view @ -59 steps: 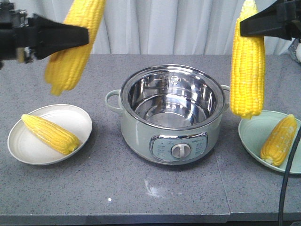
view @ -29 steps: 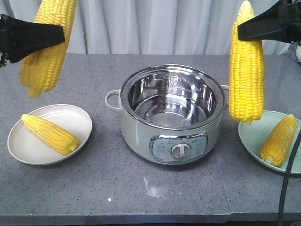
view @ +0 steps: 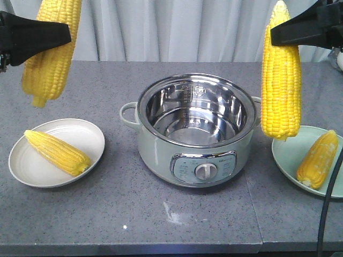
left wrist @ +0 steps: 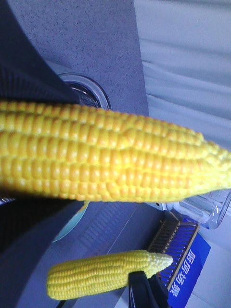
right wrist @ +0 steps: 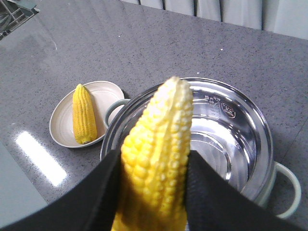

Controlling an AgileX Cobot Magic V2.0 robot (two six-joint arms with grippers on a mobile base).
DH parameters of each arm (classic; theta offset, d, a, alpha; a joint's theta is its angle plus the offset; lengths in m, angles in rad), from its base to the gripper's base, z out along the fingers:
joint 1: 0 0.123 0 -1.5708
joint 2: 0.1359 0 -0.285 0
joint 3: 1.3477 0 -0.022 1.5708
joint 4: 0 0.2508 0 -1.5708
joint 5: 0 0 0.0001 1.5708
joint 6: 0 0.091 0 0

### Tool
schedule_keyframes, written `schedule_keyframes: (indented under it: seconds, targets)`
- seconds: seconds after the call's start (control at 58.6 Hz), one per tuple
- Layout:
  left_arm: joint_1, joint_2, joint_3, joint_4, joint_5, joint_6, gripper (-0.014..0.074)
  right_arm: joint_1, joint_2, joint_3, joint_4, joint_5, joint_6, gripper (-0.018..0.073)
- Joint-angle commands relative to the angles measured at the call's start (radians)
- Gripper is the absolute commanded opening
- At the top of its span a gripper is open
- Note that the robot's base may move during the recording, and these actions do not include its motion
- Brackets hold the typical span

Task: Distribute corn equally

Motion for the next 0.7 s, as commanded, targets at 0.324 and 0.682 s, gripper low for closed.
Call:
schedule_keyframes:
  seconds: [0.324,0.682]
  targets:
    - [0.0,-0.025,-0.021,-0.042,0.105,-0.024,-0.0008,-0.008,-0.036,-0.031,0.059,-0.03,-0.004,-0.0005]
    - [0.0,-0.025,-0.021,-0.059,0.096,-0.024,-0.0008,-0.008,-0.036,-0.031,0.059,-0.03,-0.004,-0.0005]
